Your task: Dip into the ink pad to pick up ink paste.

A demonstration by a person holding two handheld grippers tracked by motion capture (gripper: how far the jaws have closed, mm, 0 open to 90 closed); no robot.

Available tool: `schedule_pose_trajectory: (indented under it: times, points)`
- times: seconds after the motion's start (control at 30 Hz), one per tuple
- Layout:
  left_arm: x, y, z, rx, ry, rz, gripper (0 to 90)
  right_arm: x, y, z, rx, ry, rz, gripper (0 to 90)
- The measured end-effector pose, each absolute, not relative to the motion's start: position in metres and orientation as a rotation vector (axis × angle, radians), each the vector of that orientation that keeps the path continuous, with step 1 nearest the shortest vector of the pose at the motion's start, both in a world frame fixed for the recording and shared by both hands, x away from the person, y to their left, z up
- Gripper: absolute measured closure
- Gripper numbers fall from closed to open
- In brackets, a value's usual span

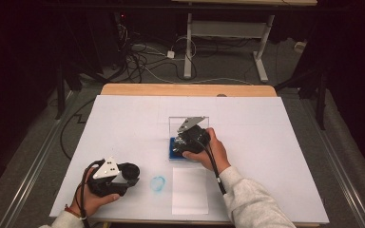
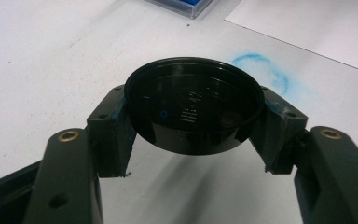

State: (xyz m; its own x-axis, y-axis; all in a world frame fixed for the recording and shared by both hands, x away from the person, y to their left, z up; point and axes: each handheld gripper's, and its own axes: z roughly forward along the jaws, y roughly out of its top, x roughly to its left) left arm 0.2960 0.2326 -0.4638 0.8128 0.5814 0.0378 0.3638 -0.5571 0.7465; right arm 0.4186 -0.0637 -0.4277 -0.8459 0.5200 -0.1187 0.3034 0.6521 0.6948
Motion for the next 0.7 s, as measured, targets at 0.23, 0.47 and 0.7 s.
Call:
schedule_pose_trajectory:
  times: [0.23,0.47,0.7]
  points:
    - [0.2977,0.2314,-0.4635,2.233,0.677,0.364,36.9,0.4198,-0.062,-0.4267,0.661,2.574,0.978,57.0]
    - [0.2986,0.2307,-0.4641,2.235,0.674,0.358,36.9,0.4205,-0.0611,-0.4266,0.663,2.572,0.969,57.0]
    - [0.2977,0.2315,-0.4638,2.234,0.674,0.357,36.9,0.4174,-0.0635,-0.428,0.657,2.563,0.973,57.0]
